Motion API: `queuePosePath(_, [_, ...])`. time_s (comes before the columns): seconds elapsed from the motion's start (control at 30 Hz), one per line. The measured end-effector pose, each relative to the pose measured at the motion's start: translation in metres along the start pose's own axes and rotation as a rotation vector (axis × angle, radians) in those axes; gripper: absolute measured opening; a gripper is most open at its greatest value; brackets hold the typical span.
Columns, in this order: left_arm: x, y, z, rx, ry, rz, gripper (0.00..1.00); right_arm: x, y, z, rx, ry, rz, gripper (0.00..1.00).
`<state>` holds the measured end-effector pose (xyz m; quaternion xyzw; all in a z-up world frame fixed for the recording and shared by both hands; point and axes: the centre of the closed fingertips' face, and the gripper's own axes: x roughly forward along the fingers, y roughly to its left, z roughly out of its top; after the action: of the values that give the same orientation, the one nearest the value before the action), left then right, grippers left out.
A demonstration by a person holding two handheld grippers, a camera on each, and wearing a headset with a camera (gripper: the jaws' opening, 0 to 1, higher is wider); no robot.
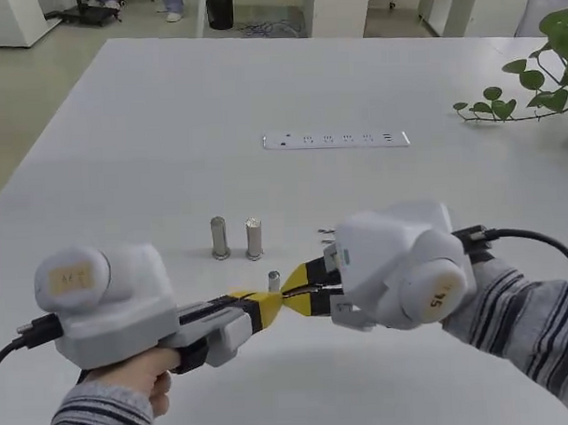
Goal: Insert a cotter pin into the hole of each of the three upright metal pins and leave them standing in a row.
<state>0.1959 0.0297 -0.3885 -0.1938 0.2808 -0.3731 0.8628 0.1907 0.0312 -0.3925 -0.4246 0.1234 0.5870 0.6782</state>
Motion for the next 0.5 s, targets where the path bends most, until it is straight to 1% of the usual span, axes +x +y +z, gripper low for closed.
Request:
queuePosePath(0.03, [0.0, -0.001, -0.001, 0.016, 0.001, -0.003, 0.0, 0.0, 0.001, 0.0, 0.003, -0.001, 0.002, 0.0])
queuePosePath(0.13, [0.0, -0.003, -0.003, 0.094, 0.018, -0.014, 0.0, -0.001, 0.004, -0.001, 0.009, 0.006, 0.018, 0.0])
queuePosePath(0.2, [0.0, -0.005, -0.004, 0.135, 0.025, -0.022, 0.0, -0.001, 0.005, -0.003, 0.013, 0.015, 0.025, 0.0])
queuePosePath(0.3, [-0.001, -0.009, -0.005, 0.222, 0.038, -0.047, 0.0, -0.002, 0.006, -0.004, 0.032, 0.013, 0.04, 0.0])
queuePosePath(0.33, [-0.001, -0.01, -0.005, 0.237, 0.04, -0.052, 0.0, -0.002, 0.007, -0.005, 0.036, 0.015, 0.046, 0.0])
queuePosePath(0.4, [-0.002, -0.01, -0.006, 0.29, 0.05, -0.062, 0.0, -0.003, 0.008, -0.006, 0.042, 0.013, 0.054, 0.0])
queuePosePath(0.5, [-0.003, -0.016, -0.008, 0.393, 0.068, -0.094, 0.0, -0.004, 0.012, -0.009, 0.046, 0.024, 0.077, 0.0])
